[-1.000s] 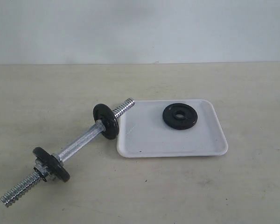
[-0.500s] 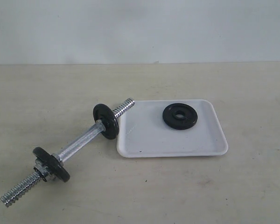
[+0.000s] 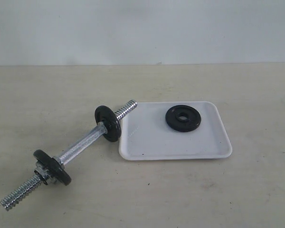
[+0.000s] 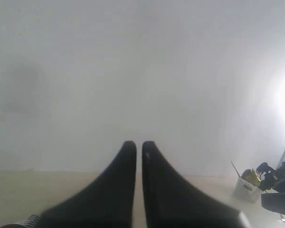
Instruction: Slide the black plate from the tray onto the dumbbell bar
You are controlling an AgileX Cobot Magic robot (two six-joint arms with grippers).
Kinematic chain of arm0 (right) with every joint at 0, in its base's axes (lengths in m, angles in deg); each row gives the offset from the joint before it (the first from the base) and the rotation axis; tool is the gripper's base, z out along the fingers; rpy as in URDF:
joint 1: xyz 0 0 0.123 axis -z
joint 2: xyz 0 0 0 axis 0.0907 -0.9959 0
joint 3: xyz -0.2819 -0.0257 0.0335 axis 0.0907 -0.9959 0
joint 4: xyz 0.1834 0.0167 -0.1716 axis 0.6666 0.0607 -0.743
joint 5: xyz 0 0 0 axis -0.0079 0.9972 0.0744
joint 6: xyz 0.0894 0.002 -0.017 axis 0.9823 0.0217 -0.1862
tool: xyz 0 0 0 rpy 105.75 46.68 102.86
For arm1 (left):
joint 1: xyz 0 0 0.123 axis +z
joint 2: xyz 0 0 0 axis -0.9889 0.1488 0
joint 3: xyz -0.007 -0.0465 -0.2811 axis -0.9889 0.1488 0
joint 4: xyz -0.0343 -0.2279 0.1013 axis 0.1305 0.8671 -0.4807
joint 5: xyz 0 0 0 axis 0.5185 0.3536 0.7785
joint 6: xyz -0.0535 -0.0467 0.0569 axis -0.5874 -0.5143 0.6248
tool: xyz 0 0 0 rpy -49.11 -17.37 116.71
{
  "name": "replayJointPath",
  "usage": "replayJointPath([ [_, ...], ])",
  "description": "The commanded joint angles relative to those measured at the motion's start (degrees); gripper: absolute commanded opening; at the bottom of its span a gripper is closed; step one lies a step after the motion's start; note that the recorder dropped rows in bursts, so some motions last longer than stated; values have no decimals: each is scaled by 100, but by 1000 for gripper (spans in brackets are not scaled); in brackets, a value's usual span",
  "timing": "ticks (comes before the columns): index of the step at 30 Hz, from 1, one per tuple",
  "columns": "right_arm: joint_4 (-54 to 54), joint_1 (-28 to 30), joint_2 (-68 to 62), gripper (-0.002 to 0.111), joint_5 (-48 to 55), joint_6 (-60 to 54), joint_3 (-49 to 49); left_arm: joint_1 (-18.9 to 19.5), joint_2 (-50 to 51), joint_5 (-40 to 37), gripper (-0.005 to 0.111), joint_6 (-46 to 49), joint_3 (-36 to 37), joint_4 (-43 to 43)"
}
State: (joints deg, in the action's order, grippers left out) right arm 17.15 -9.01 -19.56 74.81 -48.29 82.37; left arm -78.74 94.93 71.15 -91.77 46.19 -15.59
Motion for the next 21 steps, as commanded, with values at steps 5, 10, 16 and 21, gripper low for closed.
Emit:
replayJointPath([
  [5,16,-14,-4,4,-1028,-70,25,12,11,-420,4,43,-28,84],
  [10,-68,-14,-4,4,-1252,-365,25,12,11,-691,4,43,-28,109],
  [16,-158,-14,-15,4,-1925,-1715,25,12,11,-774,4,43,-28,703],
  [21,150,-14,-15,4,-2882,-1972,25,12,11,-951,4,2125,-28,3507],
])
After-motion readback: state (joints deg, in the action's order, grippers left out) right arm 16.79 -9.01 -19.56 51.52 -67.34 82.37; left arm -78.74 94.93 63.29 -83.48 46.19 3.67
